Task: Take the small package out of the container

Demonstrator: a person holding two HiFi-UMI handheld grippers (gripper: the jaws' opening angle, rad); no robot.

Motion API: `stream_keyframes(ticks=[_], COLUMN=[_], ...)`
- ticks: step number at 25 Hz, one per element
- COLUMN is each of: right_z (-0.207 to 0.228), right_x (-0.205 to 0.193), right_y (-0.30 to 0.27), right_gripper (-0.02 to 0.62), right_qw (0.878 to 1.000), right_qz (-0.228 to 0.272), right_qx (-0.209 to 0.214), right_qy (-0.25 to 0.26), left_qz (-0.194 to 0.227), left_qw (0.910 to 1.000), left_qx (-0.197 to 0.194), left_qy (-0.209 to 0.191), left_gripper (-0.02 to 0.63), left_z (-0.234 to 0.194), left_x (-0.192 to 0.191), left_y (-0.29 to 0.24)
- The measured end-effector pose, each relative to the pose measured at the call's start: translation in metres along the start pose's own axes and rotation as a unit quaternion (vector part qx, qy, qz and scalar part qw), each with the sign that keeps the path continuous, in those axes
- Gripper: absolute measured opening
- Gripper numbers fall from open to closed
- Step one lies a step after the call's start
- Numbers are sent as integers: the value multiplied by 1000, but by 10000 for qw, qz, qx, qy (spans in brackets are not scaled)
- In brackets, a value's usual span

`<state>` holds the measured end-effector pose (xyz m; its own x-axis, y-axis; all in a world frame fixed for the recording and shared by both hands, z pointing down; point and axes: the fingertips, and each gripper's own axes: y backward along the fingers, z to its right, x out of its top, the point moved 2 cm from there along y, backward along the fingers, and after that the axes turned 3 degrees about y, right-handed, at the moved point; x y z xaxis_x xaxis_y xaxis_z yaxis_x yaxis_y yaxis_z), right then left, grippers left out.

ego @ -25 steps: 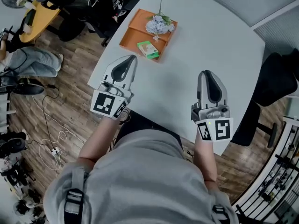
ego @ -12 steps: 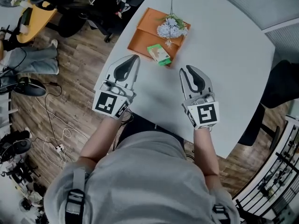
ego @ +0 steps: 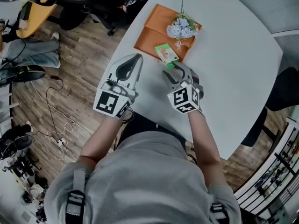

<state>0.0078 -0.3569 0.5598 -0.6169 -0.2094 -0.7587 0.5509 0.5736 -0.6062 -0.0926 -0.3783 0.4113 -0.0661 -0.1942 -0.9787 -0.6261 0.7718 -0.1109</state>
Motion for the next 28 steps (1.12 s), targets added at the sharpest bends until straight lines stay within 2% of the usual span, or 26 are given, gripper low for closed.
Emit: stream_keyframes(ticks=[4, 11, 13, 16, 19, 23, 26, 28], right_z=[-8, -4, -2, 4, 10, 23, 36, 46], right_x=[-25, -39, -38, -31, -18, 2, 18, 26], right_y=[-36, -63, -63, -56, -38, -4, 34, 66], right_gripper=[204, 204, 197, 154, 120, 110, 109, 109], right_qw=[9923, 9868, 9892, 9936, 9969, 9982, 9927, 9817], right_qz=[-671, -967, -908, -710, -415, 74, 655, 1121], right_qx=[-24, -46, -97, -201, -332, -585, -787, -985], right_qy=[1040, 1294, 1148, 855, 577, 62, -636, -1186], left_qz=[-49, -82, -74, -33, 29, 143, 223, 288], left_qw=[10000, 9999, 9999, 9998, 9998, 9998, 9996, 9995], left_qx=[5, 97, 139, 174, 177, 156, 127, 95], left_qy=[32, 42, 50, 50, 28, -15, -67, -106], left_gripper=[21, 21, 21, 21, 21, 21, 21, 21], left_z=[-4, -14, -17, -19, -17, -13, -6, 2], left_x=[-5, -10, -10, -7, -2, 9, 18, 23], left_y=[1, 9, 12, 15, 18, 17, 15, 14])
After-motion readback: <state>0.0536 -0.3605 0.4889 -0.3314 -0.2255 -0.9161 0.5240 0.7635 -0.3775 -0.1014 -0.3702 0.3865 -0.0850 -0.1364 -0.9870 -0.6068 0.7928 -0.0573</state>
